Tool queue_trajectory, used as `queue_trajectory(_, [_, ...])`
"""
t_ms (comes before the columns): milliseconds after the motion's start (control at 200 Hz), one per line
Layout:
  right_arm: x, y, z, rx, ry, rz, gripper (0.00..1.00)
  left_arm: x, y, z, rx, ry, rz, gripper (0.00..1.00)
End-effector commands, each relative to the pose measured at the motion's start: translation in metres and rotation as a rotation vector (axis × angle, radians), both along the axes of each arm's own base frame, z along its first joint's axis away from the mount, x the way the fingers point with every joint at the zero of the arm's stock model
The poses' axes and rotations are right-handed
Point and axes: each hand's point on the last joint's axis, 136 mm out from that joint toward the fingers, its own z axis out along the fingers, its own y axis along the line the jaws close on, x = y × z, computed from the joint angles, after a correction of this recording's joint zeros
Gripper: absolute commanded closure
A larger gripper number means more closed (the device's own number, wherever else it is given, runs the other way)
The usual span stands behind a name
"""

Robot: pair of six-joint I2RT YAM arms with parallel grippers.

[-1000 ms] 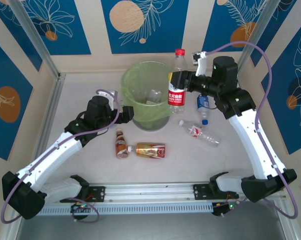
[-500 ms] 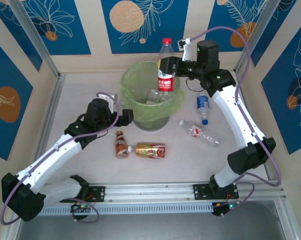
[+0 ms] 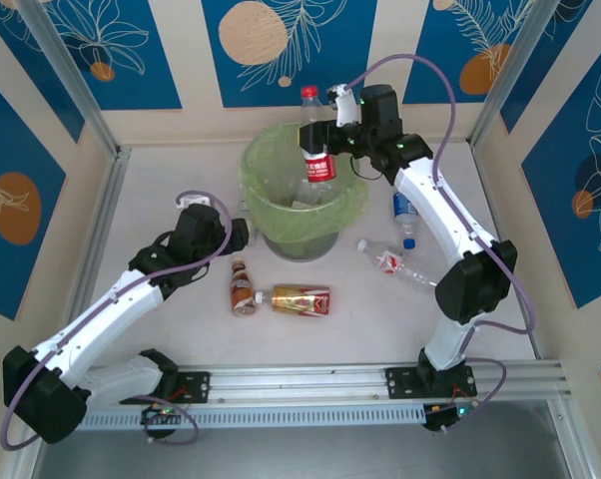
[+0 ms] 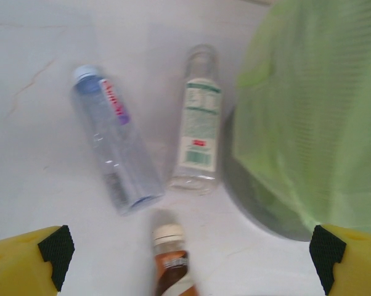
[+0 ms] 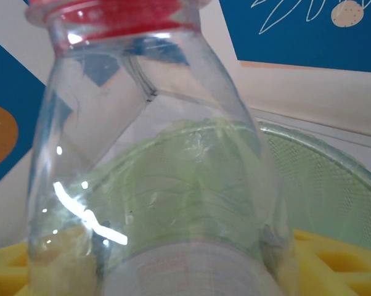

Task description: Put the plastic bottles in the bin

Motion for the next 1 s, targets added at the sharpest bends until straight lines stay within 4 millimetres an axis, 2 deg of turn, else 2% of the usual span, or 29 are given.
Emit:
queue_trajectory(0, [0.008,0.002,-0.002,-0.054,-0.104,-0.009,0.30,-0.011,0.030,-0.014,0.031,0.042,0.150,0.00])
queue_trajectory(145, [0.006,0.006,-0.012,-0.052,-0.148,0.008,0.25,-0.016,0.035,-0.023,0.027,0.059,0.178,0.00])
queue_trajectory(370, [0.002,0.000,-0.020,-0.083,-0.187,-0.023,0.14,-0.017,0.036,-0.024,0.033,0.066,0.176,0.00])
queue_trajectory(575, [-0.014,0.002,-0.012,-0.101,-0.212,-0.006,0.08,-0.017,0.030,-0.032,0.028,0.094,0.150,0.00])
queue_trajectory(725, [-0.028,0.003,-0.001,-0.106,-0.232,-0.004,0.00,-0.018,0.025,-0.039,0.004,0.113,0.130,0.00])
queue_trajectory(825, [-0.038,0.001,0.006,-0.089,-0.236,-0.020,0.01,-0.022,0.014,-0.045,-0.020,0.150,0.079,0.00])
queue_trajectory(995, [-0.058,-0.005,0.017,-0.028,-0.222,-0.052,0.01,-0.032,0.019,-0.062,0.005,0.235,0.101,0.00])
